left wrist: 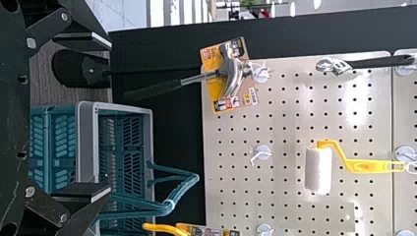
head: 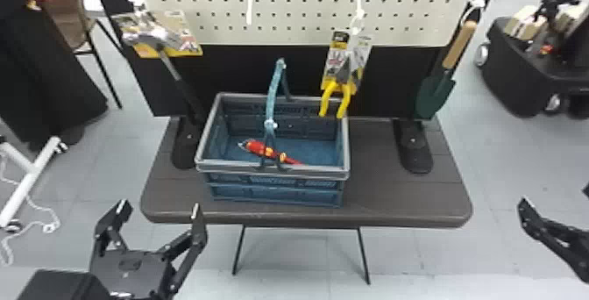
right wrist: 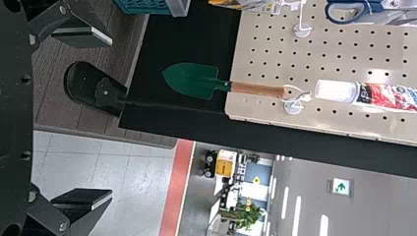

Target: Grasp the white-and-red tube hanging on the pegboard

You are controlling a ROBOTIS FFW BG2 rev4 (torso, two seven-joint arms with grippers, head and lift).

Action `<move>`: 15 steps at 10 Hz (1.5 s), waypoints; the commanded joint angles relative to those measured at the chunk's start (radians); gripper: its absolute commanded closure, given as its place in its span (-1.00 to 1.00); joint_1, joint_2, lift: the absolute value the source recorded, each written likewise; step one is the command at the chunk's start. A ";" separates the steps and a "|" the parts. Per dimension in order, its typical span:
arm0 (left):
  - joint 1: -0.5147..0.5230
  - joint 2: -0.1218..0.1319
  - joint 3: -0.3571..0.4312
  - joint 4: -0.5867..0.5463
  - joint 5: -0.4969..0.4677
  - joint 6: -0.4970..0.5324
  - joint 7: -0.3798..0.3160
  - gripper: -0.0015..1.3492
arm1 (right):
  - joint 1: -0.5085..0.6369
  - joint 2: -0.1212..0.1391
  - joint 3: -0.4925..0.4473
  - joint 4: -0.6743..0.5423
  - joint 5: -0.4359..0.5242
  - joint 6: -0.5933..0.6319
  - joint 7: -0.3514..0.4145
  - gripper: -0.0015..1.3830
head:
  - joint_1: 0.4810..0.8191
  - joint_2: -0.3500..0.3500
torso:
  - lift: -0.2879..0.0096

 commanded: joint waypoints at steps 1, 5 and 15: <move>-0.002 -0.001 0.001 -0.003 0.000 -0.004 0.000 -0.60 | -0.002 0.002 0.000 0.001 -0.002 0.000 0.000 -0.70 | 1.00 0.02 | 0.27; -0.011 -0.002 0.003 -0.003 -0.003 -0.009 0.000 -0.60 | -0.019 0.002 0.000 0.011 -0.002 -0.001 0.008 -0.70 | 1.00 0.02 | 0.27; -0.019 0.019 0.009 -0.006 0.001 -0.012 0.000 -0.60 | -0.311 -0.012 -0.064 -0.161 0.133 0.266 0.176 -0.71 | 1.00 0.02 | 0.27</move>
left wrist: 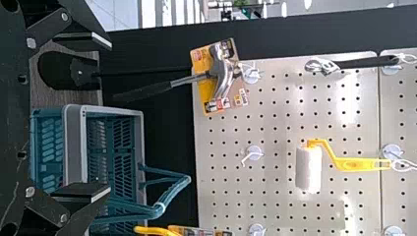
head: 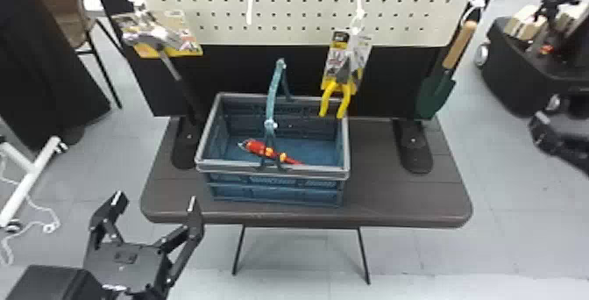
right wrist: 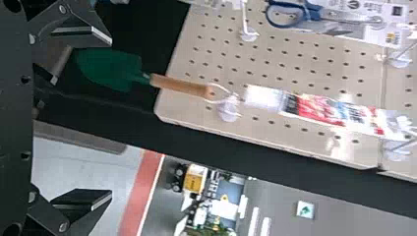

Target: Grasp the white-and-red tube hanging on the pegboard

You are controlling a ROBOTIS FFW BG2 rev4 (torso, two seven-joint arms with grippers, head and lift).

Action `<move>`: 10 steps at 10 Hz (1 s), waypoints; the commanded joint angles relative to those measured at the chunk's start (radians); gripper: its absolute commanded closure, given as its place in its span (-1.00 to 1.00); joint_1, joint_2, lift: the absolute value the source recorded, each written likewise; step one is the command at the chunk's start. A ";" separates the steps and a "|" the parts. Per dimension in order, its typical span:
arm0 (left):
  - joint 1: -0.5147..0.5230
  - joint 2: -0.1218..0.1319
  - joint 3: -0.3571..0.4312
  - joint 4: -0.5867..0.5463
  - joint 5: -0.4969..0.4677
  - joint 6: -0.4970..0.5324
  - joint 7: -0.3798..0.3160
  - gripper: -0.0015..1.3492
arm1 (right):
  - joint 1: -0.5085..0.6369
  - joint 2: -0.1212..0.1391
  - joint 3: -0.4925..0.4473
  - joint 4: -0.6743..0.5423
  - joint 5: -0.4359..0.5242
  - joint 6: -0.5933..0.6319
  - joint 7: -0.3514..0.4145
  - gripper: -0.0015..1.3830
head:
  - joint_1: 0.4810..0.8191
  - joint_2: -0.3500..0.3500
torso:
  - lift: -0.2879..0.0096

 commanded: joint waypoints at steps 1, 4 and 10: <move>-0.008 0.006 0.007 -0.004 -0.001 -0.003 0.000 -0.60 | -0.064 -0.029 -0.030 -0.034 0.017 0.053 0.029 -0.71 | 1.00 0.02 | 0.27; -0.027 0.035 0.003 -0.013 0.005 -0.005 0.005 -0.60 | -0.195 -0.112 -0.067 -0.037 -0.008 0.146 0.104 -0.71 | 1.00 0.02 | 0.27; -0.051 0.087 -0.033 -0.016 0.035 -0.001 0.040 -0.60 | -0.513 -0.383 0.138 0.140 -0.194 0.349 0.156 -0.71 | 1.00 0.02 | 0.27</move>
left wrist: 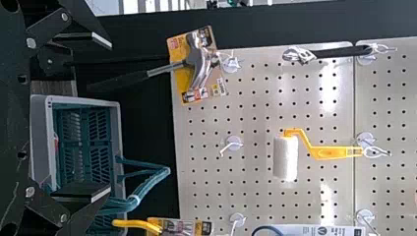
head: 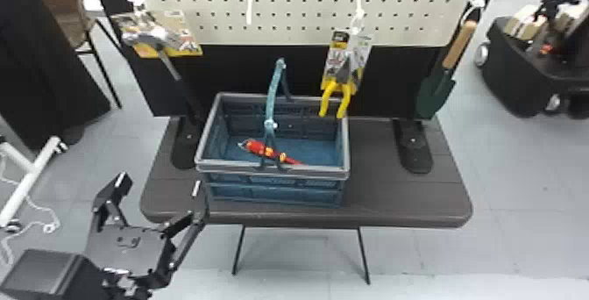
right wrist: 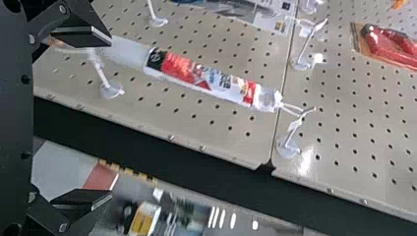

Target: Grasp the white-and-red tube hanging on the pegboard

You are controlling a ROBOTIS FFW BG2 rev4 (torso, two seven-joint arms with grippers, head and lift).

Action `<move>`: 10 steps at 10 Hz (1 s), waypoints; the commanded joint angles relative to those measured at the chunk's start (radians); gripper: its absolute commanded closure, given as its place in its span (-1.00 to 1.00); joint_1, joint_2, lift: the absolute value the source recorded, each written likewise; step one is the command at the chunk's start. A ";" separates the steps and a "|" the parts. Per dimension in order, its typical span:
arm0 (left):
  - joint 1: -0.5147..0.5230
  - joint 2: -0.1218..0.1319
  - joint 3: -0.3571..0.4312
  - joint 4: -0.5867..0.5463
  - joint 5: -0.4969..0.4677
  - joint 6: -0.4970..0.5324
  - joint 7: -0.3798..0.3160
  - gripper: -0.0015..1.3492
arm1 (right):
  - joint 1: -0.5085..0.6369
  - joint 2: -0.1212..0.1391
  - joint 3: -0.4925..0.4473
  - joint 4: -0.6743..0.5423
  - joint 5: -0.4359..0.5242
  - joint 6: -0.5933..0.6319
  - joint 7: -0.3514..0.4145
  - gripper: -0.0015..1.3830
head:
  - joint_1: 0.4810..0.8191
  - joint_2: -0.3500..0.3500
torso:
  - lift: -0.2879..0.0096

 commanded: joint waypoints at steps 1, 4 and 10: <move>-0.009 0.014 -0.010 0.000 0.008 0.001 0.005 -0.60 | -0.117 -0.075 0.114 0.094 -0.038 0.045 0.014 -0.71 | 1.00 0.02 | 0.27; -0.015 0.029 -0.026 0.000 0.019 0.005 0.018 -0.60 | -0.321 -0.158 0.275 0.317 -0.190 0.068 0.031 -0.71 | 1.00 0.02 | 0.27; -0.026 0.029 -0.029 0.000 0.021 0.019 0.018 -0.60 | -0.474 -0.190 0.423 0.528 -0.385 0.085 0.059 0.10 | 1.00 0.02 | 0.27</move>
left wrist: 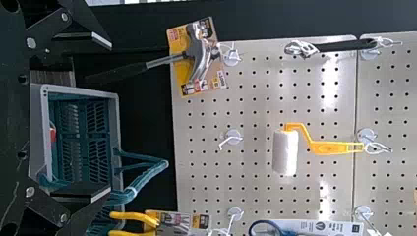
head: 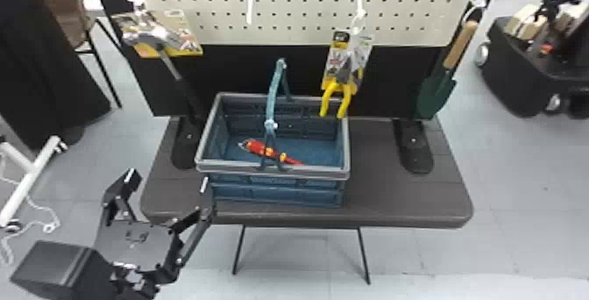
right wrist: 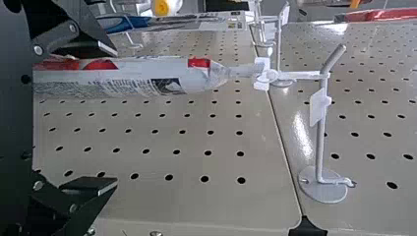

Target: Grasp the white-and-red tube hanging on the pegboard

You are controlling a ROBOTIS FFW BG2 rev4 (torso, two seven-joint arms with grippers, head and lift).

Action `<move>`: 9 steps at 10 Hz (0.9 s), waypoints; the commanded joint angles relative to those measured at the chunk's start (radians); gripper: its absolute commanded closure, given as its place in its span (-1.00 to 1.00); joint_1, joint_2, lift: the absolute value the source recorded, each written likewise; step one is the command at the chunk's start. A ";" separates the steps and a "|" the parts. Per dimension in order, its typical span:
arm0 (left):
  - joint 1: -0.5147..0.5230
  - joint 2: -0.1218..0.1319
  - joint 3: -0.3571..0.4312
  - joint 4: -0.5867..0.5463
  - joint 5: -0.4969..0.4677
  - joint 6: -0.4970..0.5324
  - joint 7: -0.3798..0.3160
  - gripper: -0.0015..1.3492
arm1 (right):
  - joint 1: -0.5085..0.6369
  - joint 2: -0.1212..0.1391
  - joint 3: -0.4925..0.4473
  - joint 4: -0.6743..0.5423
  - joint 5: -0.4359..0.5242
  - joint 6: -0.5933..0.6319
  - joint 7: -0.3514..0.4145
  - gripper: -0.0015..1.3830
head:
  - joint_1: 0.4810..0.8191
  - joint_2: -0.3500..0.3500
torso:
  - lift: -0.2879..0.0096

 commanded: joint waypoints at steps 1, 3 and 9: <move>0.003 0.000 0.001 0.000 0.002 0.000 0.000 -0.60 | -0.001 -0.001 0.001 0.001 0.005 -0.002 -0.001 0.42 | 1.00 0.02 | 0.27; -0.001 0.002 0.001 0.000 0.002 0.000 0.000 -0.60 | -0.003 -0.001 0.001 0.001 0.006 -0.002 -0.005 0.75 | 1.00 0.02 | 0.27; 0.005 0.003 0.001 0.000 0.003 -0.001 0.000 -0.59 | 0.012 0.000 0.001 0.011 -0.014 -0.008 -0.011 0.79 | 1.00 0.02 | 0.27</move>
